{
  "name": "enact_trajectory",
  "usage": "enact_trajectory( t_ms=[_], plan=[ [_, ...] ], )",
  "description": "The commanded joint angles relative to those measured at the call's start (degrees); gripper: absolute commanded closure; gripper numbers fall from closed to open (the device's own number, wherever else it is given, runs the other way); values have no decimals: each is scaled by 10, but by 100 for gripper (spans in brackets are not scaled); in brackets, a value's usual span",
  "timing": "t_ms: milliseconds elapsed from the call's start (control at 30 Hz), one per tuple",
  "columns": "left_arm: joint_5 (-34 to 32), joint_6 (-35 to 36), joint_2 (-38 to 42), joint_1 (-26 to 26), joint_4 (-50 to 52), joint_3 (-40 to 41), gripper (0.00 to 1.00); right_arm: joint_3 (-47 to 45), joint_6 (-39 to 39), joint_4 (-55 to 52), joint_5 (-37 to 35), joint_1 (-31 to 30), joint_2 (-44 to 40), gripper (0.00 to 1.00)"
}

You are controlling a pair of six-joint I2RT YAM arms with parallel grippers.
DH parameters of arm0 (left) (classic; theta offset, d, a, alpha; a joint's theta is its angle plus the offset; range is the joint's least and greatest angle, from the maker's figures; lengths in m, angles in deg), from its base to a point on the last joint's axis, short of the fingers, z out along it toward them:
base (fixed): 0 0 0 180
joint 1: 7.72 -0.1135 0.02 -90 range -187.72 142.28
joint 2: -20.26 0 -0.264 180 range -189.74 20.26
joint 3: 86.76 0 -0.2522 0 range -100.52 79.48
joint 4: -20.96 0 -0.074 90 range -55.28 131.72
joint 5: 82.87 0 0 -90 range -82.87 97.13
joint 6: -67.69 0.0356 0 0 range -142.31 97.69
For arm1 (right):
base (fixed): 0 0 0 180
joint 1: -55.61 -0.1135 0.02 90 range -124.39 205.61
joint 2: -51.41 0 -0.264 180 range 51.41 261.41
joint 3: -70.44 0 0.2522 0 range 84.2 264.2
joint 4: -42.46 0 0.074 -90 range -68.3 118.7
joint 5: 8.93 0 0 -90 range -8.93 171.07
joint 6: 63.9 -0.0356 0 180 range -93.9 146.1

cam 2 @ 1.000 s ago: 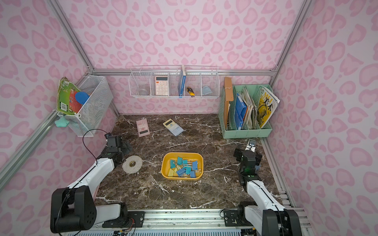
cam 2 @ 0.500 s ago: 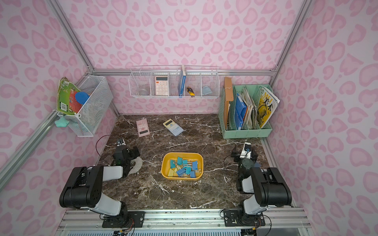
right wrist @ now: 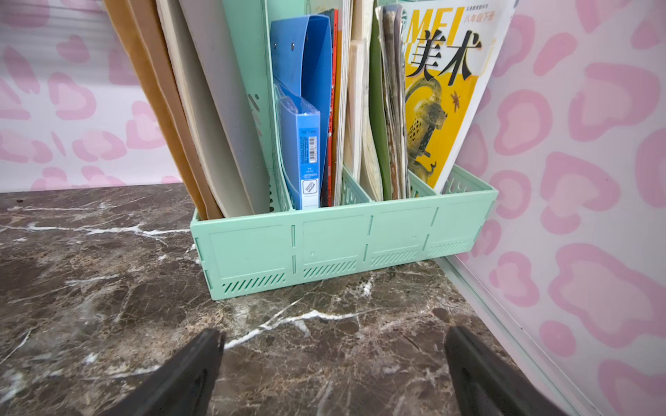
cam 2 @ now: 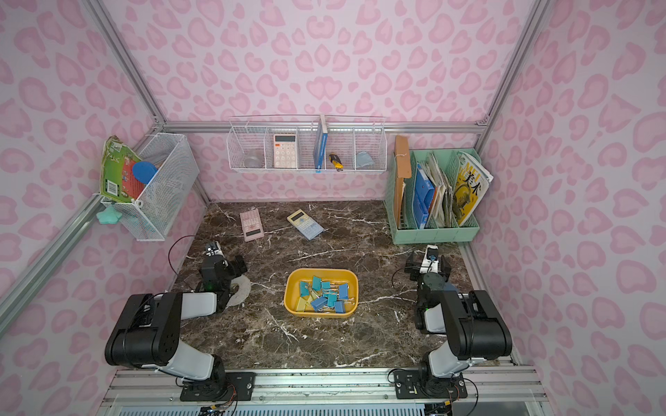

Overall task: Put the binder clips in the storage box
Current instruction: Reset both arms

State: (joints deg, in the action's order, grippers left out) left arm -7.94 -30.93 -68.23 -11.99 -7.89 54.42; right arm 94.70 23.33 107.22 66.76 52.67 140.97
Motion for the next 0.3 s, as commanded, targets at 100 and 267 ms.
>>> enact_trajectory(
  t_ms=[100,267],
  plan=[
    [3,5,2,0,-18,0,1,-1,5,22,-4,-1,3,0],
    [3,6,2,0,-18,0,1,-1,5,24,-5,-1,4,0]
  ],
)
